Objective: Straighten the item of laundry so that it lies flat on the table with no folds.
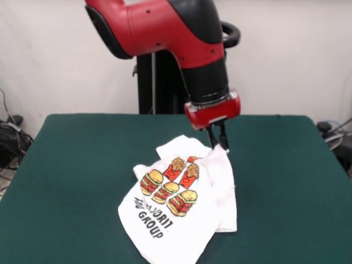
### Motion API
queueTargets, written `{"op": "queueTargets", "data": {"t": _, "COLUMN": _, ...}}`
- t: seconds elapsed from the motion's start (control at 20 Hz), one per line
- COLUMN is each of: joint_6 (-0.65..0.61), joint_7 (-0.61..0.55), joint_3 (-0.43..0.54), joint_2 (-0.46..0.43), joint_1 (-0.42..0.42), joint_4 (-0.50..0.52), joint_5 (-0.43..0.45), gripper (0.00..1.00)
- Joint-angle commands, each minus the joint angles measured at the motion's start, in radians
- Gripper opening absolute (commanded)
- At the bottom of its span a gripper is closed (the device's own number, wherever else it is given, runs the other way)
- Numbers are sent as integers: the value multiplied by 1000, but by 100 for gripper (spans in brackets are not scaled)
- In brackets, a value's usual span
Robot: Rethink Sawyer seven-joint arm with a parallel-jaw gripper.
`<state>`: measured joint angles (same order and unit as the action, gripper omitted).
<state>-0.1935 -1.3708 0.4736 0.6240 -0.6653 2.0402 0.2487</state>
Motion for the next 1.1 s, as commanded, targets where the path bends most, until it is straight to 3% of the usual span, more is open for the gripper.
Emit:
{"op": "queueTargets", "data": {"t": 0.05, "joint_6": 88, "joint_7": -120, "joint_3": -98, "joint_2": -107, "joint_1": 69, "joint_4": -16, "joint_5": 98, "gripper": 0}}
{"op": "queueTargets", "data": {"t": 0.25, "joint_6": 138, "joint_7": -118, "joint_3": -138, "joint_2": -173, "joint_1": 95, "joint_4": -65, "joint_5": 143, "gripper": 0}}
{"op": "queueTargets", "data": {"t": 0.45, "joint_6": 137, "joint_7": -96, "joint_3": -105, "joint_2": -193, "joint_1": 68, "joint_4": -50, "joint_5": 172, "gripper": 0}}
{"op": "queueTargets", "data": {"t": 0.7, "joint_6": 77, "joint_7": 35, "joint_3": 58, "joint_2": -204, "joint_1": -60, "joint_4": 16, "joint_5": 300, "gripper": 0}}
{"op": "queueTargets", "data": {"t": 1.1, "joint_6": 5, "joint_7": 92, "joint_3": 176, "joint_2": -246, "joint_1": -137, "joint_4": 15, "joint_5": 419, "gripper": 0}}
